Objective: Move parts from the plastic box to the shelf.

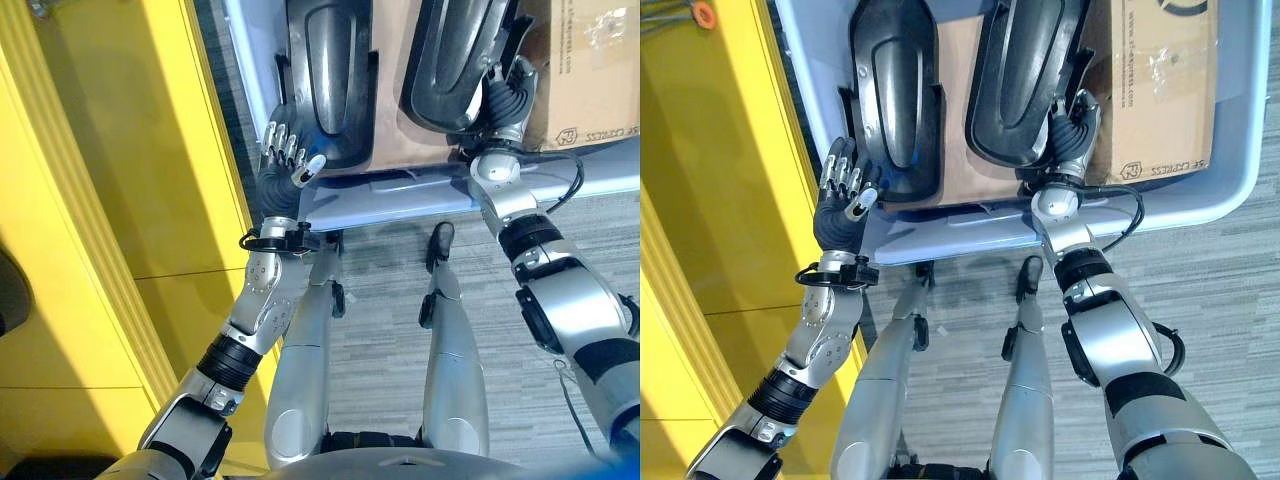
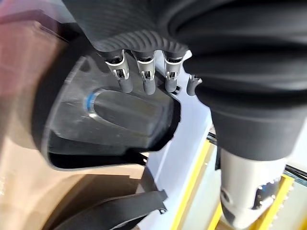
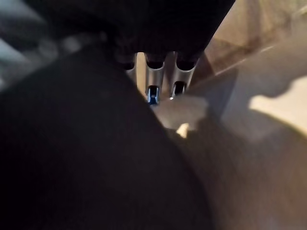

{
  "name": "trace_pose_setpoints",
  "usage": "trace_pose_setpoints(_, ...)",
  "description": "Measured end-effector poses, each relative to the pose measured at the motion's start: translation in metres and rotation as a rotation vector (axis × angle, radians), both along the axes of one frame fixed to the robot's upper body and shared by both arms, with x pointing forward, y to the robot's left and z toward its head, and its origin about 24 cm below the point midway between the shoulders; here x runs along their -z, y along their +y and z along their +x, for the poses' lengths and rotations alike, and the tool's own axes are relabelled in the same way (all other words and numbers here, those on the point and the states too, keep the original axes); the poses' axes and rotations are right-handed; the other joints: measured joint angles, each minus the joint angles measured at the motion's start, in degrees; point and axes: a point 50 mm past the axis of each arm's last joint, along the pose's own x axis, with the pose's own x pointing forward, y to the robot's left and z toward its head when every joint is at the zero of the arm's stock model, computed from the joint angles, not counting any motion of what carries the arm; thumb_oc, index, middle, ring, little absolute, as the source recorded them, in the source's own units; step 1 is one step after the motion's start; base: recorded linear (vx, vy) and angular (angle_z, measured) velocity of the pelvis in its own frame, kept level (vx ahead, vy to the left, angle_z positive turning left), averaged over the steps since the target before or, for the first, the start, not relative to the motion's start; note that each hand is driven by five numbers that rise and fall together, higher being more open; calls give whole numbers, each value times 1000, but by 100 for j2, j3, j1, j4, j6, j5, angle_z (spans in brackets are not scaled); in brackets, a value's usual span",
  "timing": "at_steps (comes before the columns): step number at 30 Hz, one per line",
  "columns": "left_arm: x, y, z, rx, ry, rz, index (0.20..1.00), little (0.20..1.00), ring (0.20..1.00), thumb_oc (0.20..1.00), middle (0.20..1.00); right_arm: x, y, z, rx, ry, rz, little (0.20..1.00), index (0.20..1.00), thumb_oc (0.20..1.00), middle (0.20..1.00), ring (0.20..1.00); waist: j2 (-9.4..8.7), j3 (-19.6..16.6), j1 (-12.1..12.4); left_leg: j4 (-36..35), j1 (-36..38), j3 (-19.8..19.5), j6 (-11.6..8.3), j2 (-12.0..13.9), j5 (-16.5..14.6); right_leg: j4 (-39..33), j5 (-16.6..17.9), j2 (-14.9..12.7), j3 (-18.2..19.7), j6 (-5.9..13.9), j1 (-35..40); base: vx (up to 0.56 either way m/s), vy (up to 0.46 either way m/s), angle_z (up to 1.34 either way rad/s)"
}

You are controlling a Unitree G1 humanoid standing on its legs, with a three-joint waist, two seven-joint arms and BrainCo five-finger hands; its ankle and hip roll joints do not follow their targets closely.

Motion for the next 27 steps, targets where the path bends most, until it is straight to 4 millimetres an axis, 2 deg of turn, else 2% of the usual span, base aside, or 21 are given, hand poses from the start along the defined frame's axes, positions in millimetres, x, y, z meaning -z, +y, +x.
trace_pose_setpoints(4, 1, 1, -2, 4, -6, -5, 1000, 1000, 1000, 1000, 1000, 21, -3, -4, -6, 72, -22, 200, 200, 200, 200, 200, -11, -9, -35, -122, 378, 21, 3, 20, 11, -159, 43, 25, -1, 22, 373, -1, -28, -4)
trace_pose_setpoints(6, 8, 4, -5, 8, 11, -5, 1000, 1000, 1000, 1000, 1000, 38, -5, -9, -16, 114, -25, 200, 200, 200, 200, 200, -23, -60, -98, -324, 771, 39, -10, 16, 42, -475, 156, 41, -7, 26, 807, 40, -56, -7)
trace_pose_setpoints(8, 11, 10, -5, 1, 26, -11, 1000, 1000, 1000, 1000, 1000, 29, -1, -9, -39, 89, -25, 200, 200, 200, 200, 200, -52, -26, -149, -412, 1009, 88, -22, 34, 92, -688, 275, 58, -8, 35, 1103, 41, -41, -5)
trace_pose_setpoints(9, 16, 13, -6, -3, 45, -8, 1000, 1000, 1000, 1000, 1000, 32, -2, -12, -44, 88, -26, 200, 200, 200, 200, 200, -79, -30, -160, -524, 1278, 104, -26, 36, 100, -777, 280, 61, -16, 34, 1346, 35, -44, -7)
trace_pose_setpoints(11, 28, 20, -13, -16, 74, -6, 1000, 1000, 1000, 1000, 1000, 42, -2, -19, -60, 82, -38, 200, 200, 200, 200, 200, -201, -590, -127, -702, 1330, 174, -73, 65, 83, -946, 273, 95, -1, 31, 1342, 53, -63, -17)
trace_pose_setpoints(12, 29, 22, -12, -16, 82, 3, 1000, 1000, 1000, 1000, 1000, 24, -5, -22, -77, 13, -77, 200, 200, 200, 200, 200, -224, -597, -163, -786, 1550, 193, -103, 96, 136, -1205, 419, 140, -16, 11, 1651, 75, -87, -13)
trace_pose_setpoints(13, 30, 22, -13, -18, 83, 2, 1000, 1000, 1000, 1000, 1000, 20, -7, -23, -82, -3, -83, 200, 200, 200, 200, 200, -234, -620, -165, -796, 1662, 194, -103, 102, 136, -1283, 431, 149, -17, 4, 1787, 73, -86, -9)
trace_pose_setpoints(18, 40, 47, -20, -73, 114, 20, 1000, 1000, 1000, 1000, 1000, 10, 11, -44, -240, -109, -63, 200, 200, 200, 200, 200, -335, -768, -177, -1217, 2300, 290, -259, 302, 243, -1435, 475, 369, -7, -49, 2233, 85, -89, -14)
trace_pose_setpoints(21, 52, 53, -27, -81, 156, 32, 1000, 1000, 1000, 1000, 1000, 22, 19, -49, -296, -98, -37, 200, 200, 200, 200, 200, -394, -1073, -228, -1303, 2381, 303, -300, 371, 265, -1435, 428, 439, -6, -115, 2270, 74, -78, -4)
trace_pose_setpoints(26, 58, 55, -30, -67, 176, 45, 1000, 1000, 1000, 1000, 1000, 35, 26, -67, -385, -91, -20, 200, 200, 200, 200, 200, -412, -1145, -238, -1322, 2687, 323, -324, 411, 259, -1436, 406, 482, 0, -149, 2559, 68, -47, -3)
trace_pose_setpoints(27, 60, 58, -33, -71, 181, 49, 1000, 1000, 1000, 1000, 1000, 43, 29, -72, -417, -77, -17, 200, 200, 200, 200, 200, -407, -1180, -261, -1324, 2838, 324, -349, 412, 236, -1438, 386, 482, 3, -161, 2707, 73, -45, -10)
